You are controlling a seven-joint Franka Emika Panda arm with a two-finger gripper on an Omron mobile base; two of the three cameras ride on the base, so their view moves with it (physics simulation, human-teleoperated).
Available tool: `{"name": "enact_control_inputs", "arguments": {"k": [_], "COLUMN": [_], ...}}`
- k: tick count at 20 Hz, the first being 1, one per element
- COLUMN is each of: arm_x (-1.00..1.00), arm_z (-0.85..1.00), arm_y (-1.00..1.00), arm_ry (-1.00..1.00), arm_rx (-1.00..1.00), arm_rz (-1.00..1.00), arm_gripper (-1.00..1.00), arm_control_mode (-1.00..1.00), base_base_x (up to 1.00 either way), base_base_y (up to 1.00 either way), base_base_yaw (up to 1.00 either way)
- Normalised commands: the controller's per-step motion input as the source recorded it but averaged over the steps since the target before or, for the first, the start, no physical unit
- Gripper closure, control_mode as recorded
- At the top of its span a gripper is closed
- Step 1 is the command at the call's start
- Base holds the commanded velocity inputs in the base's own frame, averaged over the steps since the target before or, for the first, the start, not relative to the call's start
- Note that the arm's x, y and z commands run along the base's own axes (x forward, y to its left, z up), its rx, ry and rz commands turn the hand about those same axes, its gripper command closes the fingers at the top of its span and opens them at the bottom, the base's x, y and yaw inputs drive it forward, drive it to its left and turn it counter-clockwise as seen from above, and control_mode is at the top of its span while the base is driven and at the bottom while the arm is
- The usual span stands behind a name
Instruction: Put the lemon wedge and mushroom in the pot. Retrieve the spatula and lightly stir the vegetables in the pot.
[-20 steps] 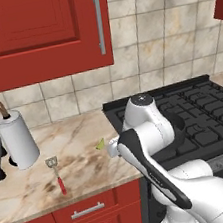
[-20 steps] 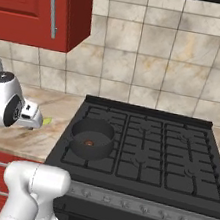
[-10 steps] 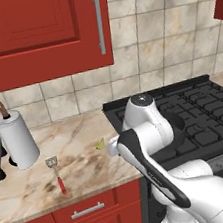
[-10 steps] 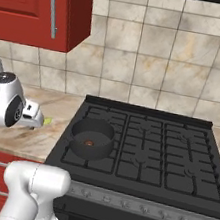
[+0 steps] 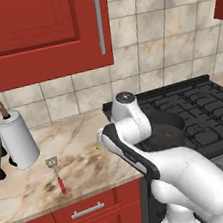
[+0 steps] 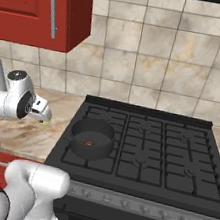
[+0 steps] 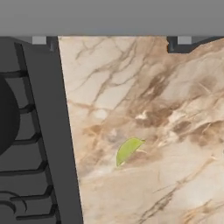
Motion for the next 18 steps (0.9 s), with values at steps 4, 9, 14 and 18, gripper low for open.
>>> {"name": "enact_control_inputs", "arguments": {"k": [4, 9, 14, 18], "arm_x": [0.95, 1.00, 0.44, -0.01], "arm_z": [-0.07, -0.21, -0.37, -0.46], "arm_y": [0.38, 0.28, 0.09, 0.00], "arm_ry": [0.29, 0.32, 0.12, 0.00], "arm_rx": [0.00, 0.00, 0.00, 0.00], "arm_rz": [-0.24, -0.17, -0.05, 0.00], "arm_gripper": [-1.00, -1.00, -1.00, -1.00], "arm_control_mode": [-1.00, -1.00, -1.00, -1.00], "base_base_x": [0.00, 0.00, 0.00, 0.00], "base_base_y": [0.00, 0.00, 0.00, 0.00], "base_base_yaw": [0.00, 0.00, 0.00, 0.00]}}
